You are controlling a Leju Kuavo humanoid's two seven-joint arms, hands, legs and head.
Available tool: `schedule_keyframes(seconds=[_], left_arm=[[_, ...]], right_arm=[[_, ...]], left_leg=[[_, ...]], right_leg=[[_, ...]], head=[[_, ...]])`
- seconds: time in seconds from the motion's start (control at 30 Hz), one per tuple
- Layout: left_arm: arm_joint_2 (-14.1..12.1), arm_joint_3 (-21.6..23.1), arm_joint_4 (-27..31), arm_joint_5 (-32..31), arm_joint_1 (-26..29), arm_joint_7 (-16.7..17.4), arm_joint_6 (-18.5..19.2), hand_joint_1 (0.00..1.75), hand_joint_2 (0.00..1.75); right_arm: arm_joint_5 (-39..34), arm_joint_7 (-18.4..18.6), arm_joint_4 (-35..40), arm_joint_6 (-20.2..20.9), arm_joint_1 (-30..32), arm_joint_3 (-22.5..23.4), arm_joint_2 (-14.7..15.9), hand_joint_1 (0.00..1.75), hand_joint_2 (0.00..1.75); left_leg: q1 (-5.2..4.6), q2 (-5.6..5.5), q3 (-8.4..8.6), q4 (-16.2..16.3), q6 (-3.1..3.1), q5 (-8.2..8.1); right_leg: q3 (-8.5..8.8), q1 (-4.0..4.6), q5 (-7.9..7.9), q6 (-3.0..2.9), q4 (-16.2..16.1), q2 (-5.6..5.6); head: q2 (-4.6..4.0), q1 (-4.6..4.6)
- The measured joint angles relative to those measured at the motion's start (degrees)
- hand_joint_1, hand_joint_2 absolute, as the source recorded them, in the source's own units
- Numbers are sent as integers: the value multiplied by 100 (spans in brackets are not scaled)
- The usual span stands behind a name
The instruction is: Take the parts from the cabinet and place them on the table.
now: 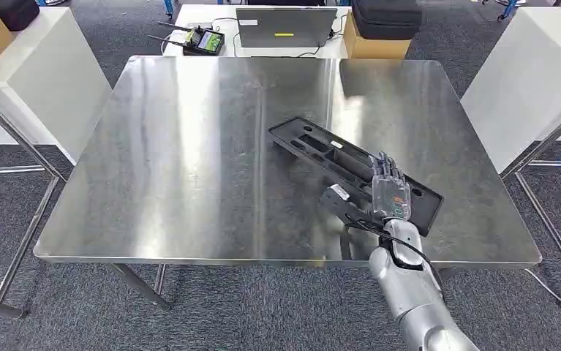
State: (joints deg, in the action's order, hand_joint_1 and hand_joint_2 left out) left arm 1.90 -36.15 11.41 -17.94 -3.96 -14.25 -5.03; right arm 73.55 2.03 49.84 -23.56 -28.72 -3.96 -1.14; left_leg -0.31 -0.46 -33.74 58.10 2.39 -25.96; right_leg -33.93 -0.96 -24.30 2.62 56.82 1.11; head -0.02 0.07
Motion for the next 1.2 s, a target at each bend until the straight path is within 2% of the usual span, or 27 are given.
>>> schedule_keyframes(seconds=[0.2, 0.3, 0.4, 0.43, 0.5, 0.57, 0.67, 0.77, 0.9, 0.97, 1.0, 1.03, 1.07, 1.1, 1.13, 1.2], left_arm=[[2, -26, 0, -37, 0, -55, 0, 0, 0], [2, -63, 0, -83, 5, -90, 17, 0, 0], [2, -166, 0, -57, 5, -179, 17, 0, 0], [2, -197, 0, -39, 9, -201, 15, 0, 0], [2, -269, 0, 4, -2, -273, 9, 0, 0], [13, -358, 0, 39, -2, -339, -59, 0, 0], [17, -488, 0, 57, 3, -323, -190, 0, 0], [17, -629, 2, 146, -26, -103, -306, 0, 0], [15, -776, 2, 214, -36, -4, -339, 0, 0], [15, -843, 2, 264, -51, 2, -313, 0, 0], [15, -896, 2, 394, -61, -13, -245, 0, 0], [17, -942, 2, 495, -72, -40, -221, 0, 0], [39, -1059, 2, 709, -88, -79, -236, 0, 0], [63, -1135, 4, 792, -105, -98, -273, 0, 0], [81, -1228, 4, 848, -105, -109, -327, 0, 0], [131, -1340, 4, 927, -104, -140, -484, 0, 0]], right_arm=[[-383, -322, 444, -368, 189, 26, -50, 0, 175], [-842, -656, 1266, -691, 621, 37, -138, 0, 175], [-1837, -1231, 2272, -839, 1224, 22, -263, 0, 175], [-2007, -1342, 2650, -870, 1423, -2, -319, 0, 0], [-2719, -1704, 3126, -793, 1744, -85, -378, 0, 0], [-4095, -2409, 3740, -536, 2168, -244, -441, 0, 0], [-5297, -3087, 4519, -23, 2814, -558, -617, 0, 0], [-6173, -3329, 5089, 683, 3257, -878, -778, 0, 0], [-6435, -3482, 5357, 936, 3617, -1058, -916, 0, 0], [-6510, -3504, 5420, 1011, 3704, -1097, -957, 0, 0], [-6635, -3493, 5425, 1142, 3736, -1114, -981, 0, 0], [-6704, -3462, 5420, 1253, 3758, -1128, -995, 0, 0], [-6762, -3453, 5386, 1503, 3770, -1176, -1001, 0, 0], [-6785, -3453, 5326, 1618, 3774, -1204, -1003, 0, 0], [-6802, -3464, 5223, 1694, 3768, -1235, -1008, 0, 0], [-6920, -3618, 4915, 1858, 3744, -1276, -1001, 0, 0]], left_leg=[[0, 0, 1, 0, 0, 0], [0, -5, -3, 0, 0, 0], [0, -5, -5, 0, -2, -5], [0, -3, -7, -1, -8, -9], [0, -1, -7, -1, -7, -14], [1, -6, -7, -2, -7, -16], [2, -3, -9, -3, -7, -16], [-11, -3, 0, 1, -2, -35], [-36, -3, 1, 10, 23, -43], [-59, -2, 2, 15, 51, -46], [-71, -1, 12, 23, 85, -10], [-71, 0, 19, 11, 101, 2], [-9, 29, 22, -60, 157, 71], [-4, 57, 16, -80, 169, 100], [19, 72, -9, -80, 194, 117], [9, 101, -61, -79, 203, 147]], right_leg=[[0, 0, 0, 0, 0, 0], [-1, 0, -1, 0, 0, -1], [-1, 0, -6, -1, 0, -1], [-6, 0, -6, -1, 0, 0], [-10, 0, -9, 1, 0, 2], [-6, 0, -17, 13, -1, 0], [-10, 0, -17, 13, -1, 1], [-8, -28, -17, 17, -10, 2], [-6, -60, -13, 27, -12, 2], [-1, -79, -10, 53, -15, 2], [15, -94, 32, 108, -27, 6], [25, -94, 40, 122, -42, 10], [11, -57, 9, 141, -6, 16], [-66, -80, -151, 94, 142, -30], [-188, -53, -418, 19, 491, -42], [-481, -48, -871, -66, 1350, -43]], head=[[0, 0], [0, -2], [0, 4], [0, -4], [0, -4], [0, 0], [2, 2], [0, -4], [0, -2], [0, -4], [0, -4], [0, -7], [0, 5], [0, -4], [0, 40], [0, 39]])
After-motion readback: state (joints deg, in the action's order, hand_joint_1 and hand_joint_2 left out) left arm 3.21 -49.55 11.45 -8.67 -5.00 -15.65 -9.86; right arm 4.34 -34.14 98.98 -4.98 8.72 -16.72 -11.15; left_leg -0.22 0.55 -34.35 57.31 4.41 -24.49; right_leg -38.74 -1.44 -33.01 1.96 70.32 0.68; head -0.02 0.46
